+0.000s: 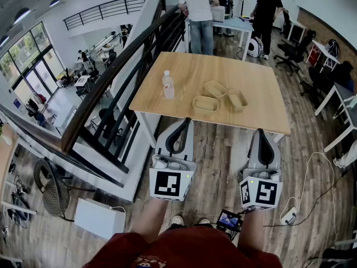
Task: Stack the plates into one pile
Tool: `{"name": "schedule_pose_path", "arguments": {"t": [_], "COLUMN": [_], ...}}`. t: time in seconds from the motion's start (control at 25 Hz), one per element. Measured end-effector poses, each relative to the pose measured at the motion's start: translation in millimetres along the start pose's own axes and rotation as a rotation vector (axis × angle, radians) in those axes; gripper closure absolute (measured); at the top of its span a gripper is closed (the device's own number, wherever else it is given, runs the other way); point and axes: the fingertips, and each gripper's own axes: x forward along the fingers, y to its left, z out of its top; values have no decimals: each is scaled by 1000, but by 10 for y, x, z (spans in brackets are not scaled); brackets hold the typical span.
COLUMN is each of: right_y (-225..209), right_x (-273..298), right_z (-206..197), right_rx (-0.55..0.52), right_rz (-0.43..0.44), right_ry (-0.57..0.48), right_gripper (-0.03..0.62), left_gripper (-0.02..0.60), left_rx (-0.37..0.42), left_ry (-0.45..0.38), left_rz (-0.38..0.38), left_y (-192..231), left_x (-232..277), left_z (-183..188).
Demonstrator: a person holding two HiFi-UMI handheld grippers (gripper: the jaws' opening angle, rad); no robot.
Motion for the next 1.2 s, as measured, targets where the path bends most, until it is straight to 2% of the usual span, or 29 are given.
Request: {"name": "schedule_pose_path", "arguments": {"t": [0.56,0.96,1.2], "right_y": [-238,-606,-869], "right_x": [-17,-36,-89], "right_z": [-103,-258,-392], "right_rx": [32,-2,22], "right_rz": [12,30,21], "right_ry": [3,31,44], "right_gripper": [585,585,585], "left_gripper": [575,575,575], "left_rx": [9,23,30], "left_ry": [4,3,17], "left_rz": [8,-22,-6], "left_y": [-171,-602,-772], "left_x": [101,374,456], "left_z": [-67,-84,-183]}}
